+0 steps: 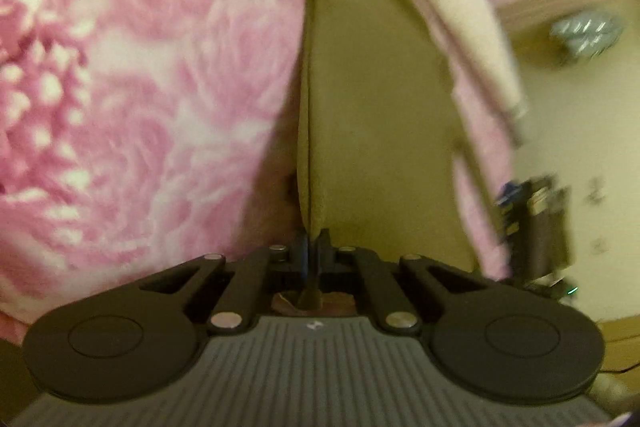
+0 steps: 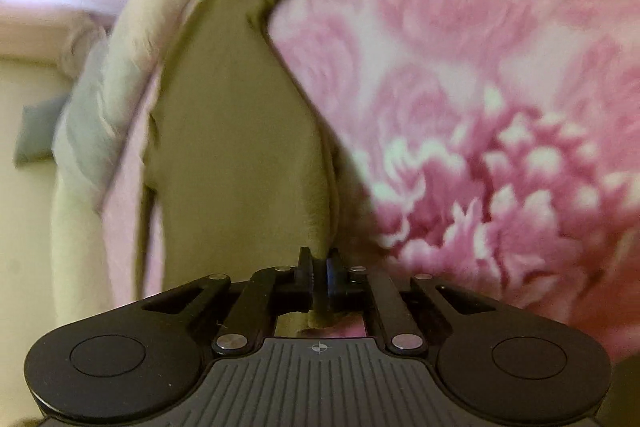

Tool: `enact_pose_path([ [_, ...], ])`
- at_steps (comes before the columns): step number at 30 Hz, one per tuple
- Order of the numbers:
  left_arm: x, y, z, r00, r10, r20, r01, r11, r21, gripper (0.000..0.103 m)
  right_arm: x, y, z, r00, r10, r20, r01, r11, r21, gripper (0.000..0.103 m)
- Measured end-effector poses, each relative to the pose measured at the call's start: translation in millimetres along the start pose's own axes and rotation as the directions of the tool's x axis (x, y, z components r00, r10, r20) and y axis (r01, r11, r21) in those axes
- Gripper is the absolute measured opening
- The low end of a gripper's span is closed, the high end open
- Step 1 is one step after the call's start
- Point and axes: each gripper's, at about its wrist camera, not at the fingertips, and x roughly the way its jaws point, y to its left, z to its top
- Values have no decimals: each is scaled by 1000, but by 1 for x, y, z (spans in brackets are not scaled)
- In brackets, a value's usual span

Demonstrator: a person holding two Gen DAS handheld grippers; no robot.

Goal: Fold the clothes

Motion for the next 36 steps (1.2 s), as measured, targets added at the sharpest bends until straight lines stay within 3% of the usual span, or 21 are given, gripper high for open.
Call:
enact_pose_path([
  [2, -8, 0, 2, 1000, 16, -6, -16, 1000, 20, 1, -17, 5, 5, 1000, -24, 3, 24, 1000, -9, 2],
  [5, 12, 7, -7, 991, 116, -59, -112, 992, 62, 1, -18, 4, 10, 996, -85, -31, 84, 996, -30, 2],
  [7, 38, 7, -20, 969, 227, -99, -216, 970, 113, 2, -1, -2, 5, 987, -145, -66, 141, 988, -54, 2],
  [10, 42, -4, -28, 951, 298, -77, -285, 948, 142, 6, 25, -4, -7, 958, -268, -104, 255, 958, -128, 2],
  [13, 37, -15, -29, 924, 376, -71, -360, 918, 167, 14, 24, 12, -11, 940, -330, -83, 303, 923, -235, 3],
  [14, 32, -20, -27, 907, 417, -69, -399, 898, 184, 16, 22, 18, -10, 929, -361, -81, 330, 908, -260, 19],
  [15, 29, -27, -24, 898, 438, -46, -422, 885, 198, 16, 19, 27, -9, 911, -409, -53, 377, 878, -296, 53],
  [16, 25, -33, -21, 891, 453, -17, -440, 873, 212, 16, 15, 38, -7, 892, -451, 11, 428, 838, -339, 69],
  [17, 21, -40, -18, 884, 468, 13, -458, 860, 225, 16, 10, 49, -6, 889, -451, 80, 446, 814, -373, 72],
  [19, 21, -55, -9, 896, 437, 78, -443, 866, 231, 16, 5, 71, -5, 883, -429, 189, 467, 775, -425, 72],
  [22, 51, -73, 2, 913, 386, 134, -408, 882, 238, 18, 23, 100, -5, 906, -340, 252, 423, 750, -509, 72],
  [25, 84, -82, -1, 915, 375, 148, -402, 872, 278, 18, 66, 119, -23, 899, -331, 286, 437, 647, -625, 72],
  [28, 99, -78, -20, 905, 406, 130, -425, 842, 333, 18, 103, 119, -49, 893, -345, 289, 443, 556, -703, 71],
  [31, 85, -70, -42, 899, 423, 115, -435, 826, 358, 18, 113, 91, -72, 879, -416, 233, 446, 541, -713, 71],
  [34, 67, -60, -59, 887, 461, 33, -445, 834, 326, 19, 96, 71, -95, 867, -454, 205, 457, 563, -689, 71],
  [36, 54, -61, -58, 869, 495, -19, -469, 834, 290, 19, 85, 65, -100, 845, -515, 145, 473, 591, -654, 71],
])
